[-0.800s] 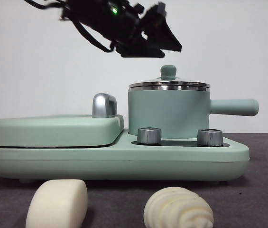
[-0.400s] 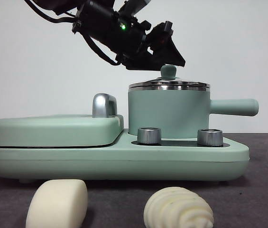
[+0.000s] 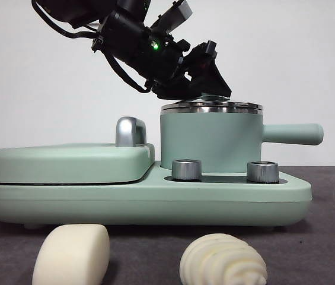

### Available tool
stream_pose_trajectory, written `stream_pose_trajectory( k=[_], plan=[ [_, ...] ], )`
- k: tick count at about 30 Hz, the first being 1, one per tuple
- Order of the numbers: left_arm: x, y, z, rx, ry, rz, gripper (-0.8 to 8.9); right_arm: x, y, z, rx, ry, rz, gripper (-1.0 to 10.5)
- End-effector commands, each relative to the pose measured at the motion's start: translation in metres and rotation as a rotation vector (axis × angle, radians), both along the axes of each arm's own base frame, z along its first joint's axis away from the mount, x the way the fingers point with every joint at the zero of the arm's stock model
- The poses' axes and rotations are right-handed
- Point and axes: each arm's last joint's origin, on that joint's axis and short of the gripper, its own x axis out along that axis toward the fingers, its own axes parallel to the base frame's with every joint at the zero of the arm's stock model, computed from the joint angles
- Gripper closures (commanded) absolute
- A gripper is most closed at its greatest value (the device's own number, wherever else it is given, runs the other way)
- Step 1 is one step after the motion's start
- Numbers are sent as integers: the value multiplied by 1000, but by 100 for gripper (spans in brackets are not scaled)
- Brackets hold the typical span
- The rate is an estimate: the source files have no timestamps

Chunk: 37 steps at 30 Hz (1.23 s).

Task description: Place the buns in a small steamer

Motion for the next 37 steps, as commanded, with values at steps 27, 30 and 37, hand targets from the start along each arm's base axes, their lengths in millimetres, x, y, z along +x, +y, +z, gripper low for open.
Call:
stream_pose_trajectory(
  k=[27, 30, 37],
  plan=[
    [-34, 34, 83, -62, -76, 21, 806, 1, 1, 5, 16, -1, -1, 644],
    [-48, 53, 96, -33, 4, 50, 806, 0, 2, 5, 24, 2, 17, 644],
    [-87, 106, 118, 94, 173, 159, 803, -4, 14, 4, 14, -2, 165, 531]
  ],
)
